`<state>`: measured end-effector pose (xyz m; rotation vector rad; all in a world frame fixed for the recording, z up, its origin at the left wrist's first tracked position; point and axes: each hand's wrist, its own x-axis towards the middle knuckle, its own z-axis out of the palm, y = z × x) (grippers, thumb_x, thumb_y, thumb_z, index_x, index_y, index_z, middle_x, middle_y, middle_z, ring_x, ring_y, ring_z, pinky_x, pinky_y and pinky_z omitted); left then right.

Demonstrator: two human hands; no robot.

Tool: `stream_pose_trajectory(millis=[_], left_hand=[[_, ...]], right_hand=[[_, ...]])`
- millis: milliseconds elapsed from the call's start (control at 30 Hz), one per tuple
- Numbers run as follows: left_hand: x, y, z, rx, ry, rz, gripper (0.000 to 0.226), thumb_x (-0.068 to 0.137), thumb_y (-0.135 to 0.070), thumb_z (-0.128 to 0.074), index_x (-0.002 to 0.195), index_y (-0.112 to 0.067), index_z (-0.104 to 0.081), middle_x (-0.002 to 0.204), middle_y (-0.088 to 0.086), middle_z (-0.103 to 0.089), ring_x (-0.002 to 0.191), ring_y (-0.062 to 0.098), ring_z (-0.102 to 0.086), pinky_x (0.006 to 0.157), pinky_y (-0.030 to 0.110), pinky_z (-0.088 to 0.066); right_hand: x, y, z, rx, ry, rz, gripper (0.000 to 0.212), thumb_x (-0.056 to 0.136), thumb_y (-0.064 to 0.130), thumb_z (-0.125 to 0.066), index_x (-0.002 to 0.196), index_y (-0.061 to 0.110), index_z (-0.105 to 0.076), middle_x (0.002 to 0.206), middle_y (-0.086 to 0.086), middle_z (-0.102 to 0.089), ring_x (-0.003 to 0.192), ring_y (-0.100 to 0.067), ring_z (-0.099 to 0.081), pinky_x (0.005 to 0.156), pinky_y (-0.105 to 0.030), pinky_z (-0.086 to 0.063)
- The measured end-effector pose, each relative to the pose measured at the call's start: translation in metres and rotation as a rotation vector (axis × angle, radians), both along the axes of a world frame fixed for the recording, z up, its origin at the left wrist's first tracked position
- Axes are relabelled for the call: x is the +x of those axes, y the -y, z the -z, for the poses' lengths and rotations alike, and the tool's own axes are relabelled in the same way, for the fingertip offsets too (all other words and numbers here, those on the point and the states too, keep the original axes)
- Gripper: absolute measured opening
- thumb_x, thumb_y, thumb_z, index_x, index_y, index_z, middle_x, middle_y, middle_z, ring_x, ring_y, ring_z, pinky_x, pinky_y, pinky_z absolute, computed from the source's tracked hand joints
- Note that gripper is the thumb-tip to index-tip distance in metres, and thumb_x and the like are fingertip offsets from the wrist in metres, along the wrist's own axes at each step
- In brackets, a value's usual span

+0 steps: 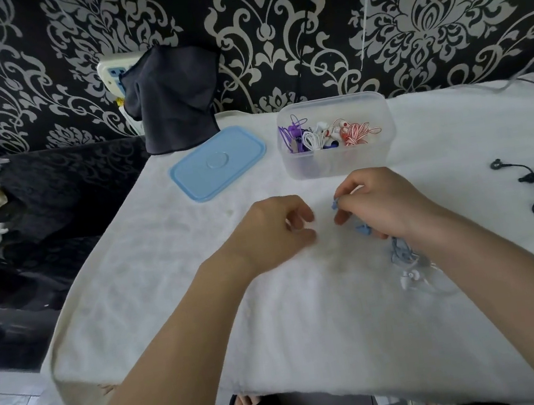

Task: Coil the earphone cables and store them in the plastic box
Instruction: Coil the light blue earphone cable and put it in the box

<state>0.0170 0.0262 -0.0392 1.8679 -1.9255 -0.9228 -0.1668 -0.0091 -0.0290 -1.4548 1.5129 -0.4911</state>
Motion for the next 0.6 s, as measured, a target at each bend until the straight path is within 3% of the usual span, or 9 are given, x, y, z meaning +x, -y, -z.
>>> stream_pose_trajectory(millis=[133,267,467,600], left_hand=[[-0.008,-0.003,-0.004,0.056,0.037,0.185,0.021,0.080,-0.022,-0.079,0.097,-0.032,-0.071,0.095,-0.010,-0.064,0.074,-0.003,-0.055,0.067,0.007,-0.042],[-0.004,-0.006,-0.003,0.035,0.134,0.251,0.021,0.081,-0.013,-0.075,0.096,-0.028,-0.071,0.095,-0.010,-0.062,0.077,-0.004,-0.053,0.066,0.007,-0.039],[-0.009,-0.007,-0.001,0.006,0.166,0.282,0.019,0.084,-0.016,-0.075,0.102,-0.022,-0.073,0.098,-0.005,-0.065,0.075,-0.003,-0.050,0.067,0.009,-0.038],[-0.010,-0.007,0.000,-0.007,0.146,0.293,0.013,0.084,-0.015,-0.075,0.095,-0.022,-0.071,0.094,-0.006,-0.062,0.074,-0.004,-0.050,0.067,0.006,-0.036]], right_hand=[[-0.008,0.000,0.000,0.032,0.019,-0.002,0.009,0.089,0.011,-0.059,0.089,0.009,-0.068,0.077,0.000,-0.076,0.029,-0.011,-0.039,0.036,-0.016,-0.032],[-0.002,-0.004,0.001,0.072,0.076,-0.030,0.008,0.089,0.012,-0.060,0.090,0.010,-0.068,0.079,-0.002,-0.076,0.030,-0.011,-0.038,0.038,-0.017,-0.031],[0.006,-0.005,0.001,0.051,0.082,-0.062,0.011,0.088,0.016,-0.059,0.085,0.017,-0.070,0.086,-0.005,-0.076,0.033,-0.008,-0.041,0.039,-0.018,-0.033],[0.005,-0.005,0.000,0.044,0.084,-0.062,0.011,0.087,0.017,-0.059,0.084,0.018,-0.070,0.088,-0.007,-0.075,0.035,-0.009,-0.042,0.039,-0.020,-0.034]])
